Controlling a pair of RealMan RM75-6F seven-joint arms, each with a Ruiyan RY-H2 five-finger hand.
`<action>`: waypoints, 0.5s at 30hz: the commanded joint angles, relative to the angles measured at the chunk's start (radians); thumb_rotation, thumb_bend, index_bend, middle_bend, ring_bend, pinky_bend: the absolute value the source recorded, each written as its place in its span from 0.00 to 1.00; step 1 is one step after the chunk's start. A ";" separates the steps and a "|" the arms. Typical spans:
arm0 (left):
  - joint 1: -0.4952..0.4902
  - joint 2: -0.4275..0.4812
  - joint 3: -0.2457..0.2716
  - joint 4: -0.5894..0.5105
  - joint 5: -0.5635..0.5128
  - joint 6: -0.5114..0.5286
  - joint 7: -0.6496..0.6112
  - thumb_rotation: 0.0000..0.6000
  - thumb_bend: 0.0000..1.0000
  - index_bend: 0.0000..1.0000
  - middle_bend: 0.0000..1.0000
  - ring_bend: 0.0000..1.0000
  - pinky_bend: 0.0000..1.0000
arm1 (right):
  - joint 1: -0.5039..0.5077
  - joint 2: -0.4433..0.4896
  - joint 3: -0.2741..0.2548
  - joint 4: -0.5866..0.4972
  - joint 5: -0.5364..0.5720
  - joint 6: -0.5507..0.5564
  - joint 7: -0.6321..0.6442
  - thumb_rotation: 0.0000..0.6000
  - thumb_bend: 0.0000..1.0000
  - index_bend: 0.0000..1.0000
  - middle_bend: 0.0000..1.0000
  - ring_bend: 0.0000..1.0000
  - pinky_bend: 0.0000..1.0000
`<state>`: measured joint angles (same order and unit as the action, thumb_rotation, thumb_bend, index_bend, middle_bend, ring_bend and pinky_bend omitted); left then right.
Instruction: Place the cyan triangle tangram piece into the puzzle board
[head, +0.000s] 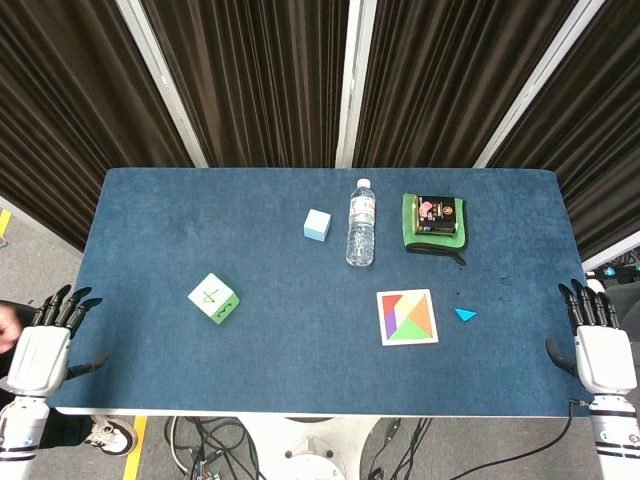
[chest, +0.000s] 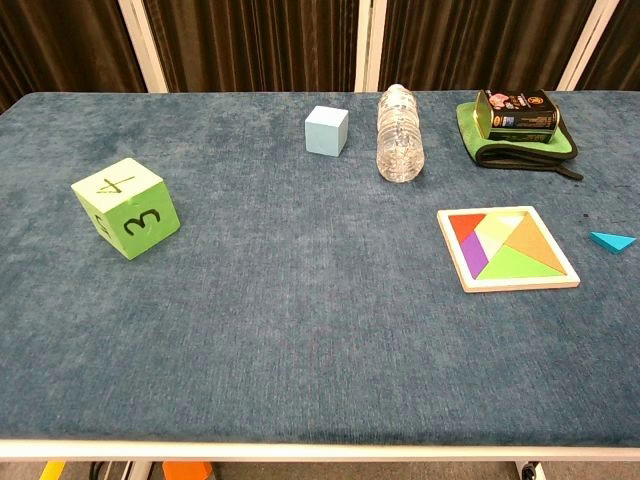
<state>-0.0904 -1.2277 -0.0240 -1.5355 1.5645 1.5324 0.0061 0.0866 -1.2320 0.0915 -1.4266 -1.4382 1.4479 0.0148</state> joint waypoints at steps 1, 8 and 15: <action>0.000 0.000 0.001 -0.001 0.000 0.000 0.001 1.00 0.00 0.22 0.12 0.01 0.13 | 0.000 0.000 0.000 0.001 0.001 -0.002 0.000 1.00 0.23 0.00 0.00 0.00 0.00; 0.002 0.001 0.001 0.000 0.001 0.002 -0.001 1.00 0.00 0.22 0.12 0.01 0.13 | 0.003 -0.004 -0.004 0.004 0.003 -0.014 -0.003 1.00 0.23 0.00 0.00 0.00 0.00; 0.001 -0.001 0.001 0.003 -0.002 -0.001 -0.002 1.00 0.00 0.22 0.12 0.01 0.13 | 0.015 -0.001 -0.014 -0.011 0.008 -0.050 -0.024 1.00 0.18 0.00 0.00 0.00 0.00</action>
<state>-0.0896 -1.2284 -0.0235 -1.5325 1.5625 1.5310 0.0041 0.0991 -1.2331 0.0789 -1.4339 -1.4316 1.4019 -0.0049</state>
